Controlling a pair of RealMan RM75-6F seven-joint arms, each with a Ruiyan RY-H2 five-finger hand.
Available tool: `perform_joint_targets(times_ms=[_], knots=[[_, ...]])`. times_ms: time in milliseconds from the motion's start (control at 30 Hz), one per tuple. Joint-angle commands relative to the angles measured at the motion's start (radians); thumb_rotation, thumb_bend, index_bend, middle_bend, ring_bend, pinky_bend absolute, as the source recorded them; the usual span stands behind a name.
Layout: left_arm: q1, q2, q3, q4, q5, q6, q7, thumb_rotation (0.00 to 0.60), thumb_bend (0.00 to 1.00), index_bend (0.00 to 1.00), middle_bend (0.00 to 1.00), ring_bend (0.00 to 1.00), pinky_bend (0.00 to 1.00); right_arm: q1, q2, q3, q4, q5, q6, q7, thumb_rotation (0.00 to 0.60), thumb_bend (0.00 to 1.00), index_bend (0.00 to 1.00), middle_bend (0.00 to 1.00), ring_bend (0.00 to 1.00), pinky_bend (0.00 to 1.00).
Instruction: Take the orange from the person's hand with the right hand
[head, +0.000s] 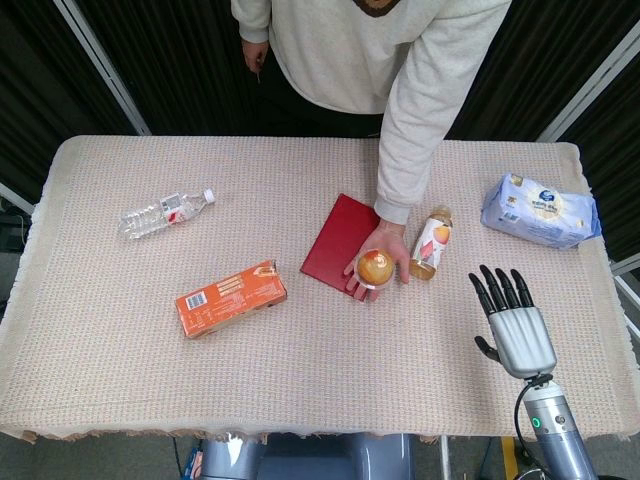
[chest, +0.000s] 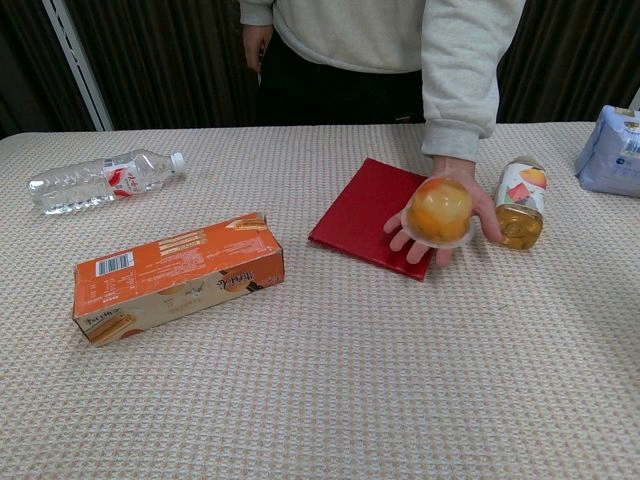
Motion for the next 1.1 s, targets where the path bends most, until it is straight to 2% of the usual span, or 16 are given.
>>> perform_joint_targets(times_ms=[33, 400, 633, 767, 833, 1000, 1100], knots=[[0.001, 0.000, 0.001, 0.000, 0.001, 0.001, 0.000, 0.600, 0.15, 0.00, 0.00, 0.00, 0.00, 0.000, 0.001, 0.000, -0.001, 0.000, 0.000, 0.001, 0.600, 0.11, 0.00, 0.00, 0.00, 0.00], [0.000, 0.000, -0.001, -0.001, 0.000, 0.001, 0.000, 0.600, 0.15, 0.00, 0.00, 0.00, 0.00, 0.004, 0.005, 0.002, -0.018, 0.008, -0.014, 0.004, 0.600, 0.12, 0.00, 0.00, 0.00, 0.00], [-0.007, 0.001, -0.008, 0.009, -0.026, -0.012, -0.011, 0.600, 0.15, 0.00, 0.00, 0.00, 0.00, 0.034, -0.001, 0.039, -0.072, 0.040, -0.039, -0.002, 0.600, 0.11, 0.02, 0.00, 0.00, 0.00], [-0.011, 0.004, -0.011, 0.013, -0.036, -0.020, -0.023, 0.600, 0.15, 0.00, 0.00, 0.00, 0.00, 0.078, -0.002, 0.083, -0.141, 0.106, -0.094, -0.034, 0.600, 0.11, 0.10, 0.00, 0.00, 0.01], [-0.012, 0.006, -0.012, 0.013, -0.037, -0.021, -0.028, 0.600, 0.15, 0.00, 0.00, 0.00, 0.00, 0.114, -0.006, 0.114, -0.172, 0.150, -0.131, -0.072, 0.600, 0.12, 0.11, 0.00, 0.00, 0.03], [-0.011, 0.009, -0.010, 0.011, -0.032, -0.022, -0.030, 0.600, 0.15, 0.00, 0.00, 0.00, 0.00, 0.212, -0.023, 0.176, -0.234, 0.321, -0.234, -0.212, 0.600, 0.12, 0.12, 0.02, 0.00, 0.06], [-0.010, 0.008, -0.007, 0.010, -0.027, -0.022, -0.029, 0.600, 0.15, 0.00, 0.00, 0.00, 0.00, 0.278, -0.056, 0.205, -0.246, 0.461, -0.279, -0.299, 0.600, 0.12, 0.12, 0.07, 0.00, 0.12]])
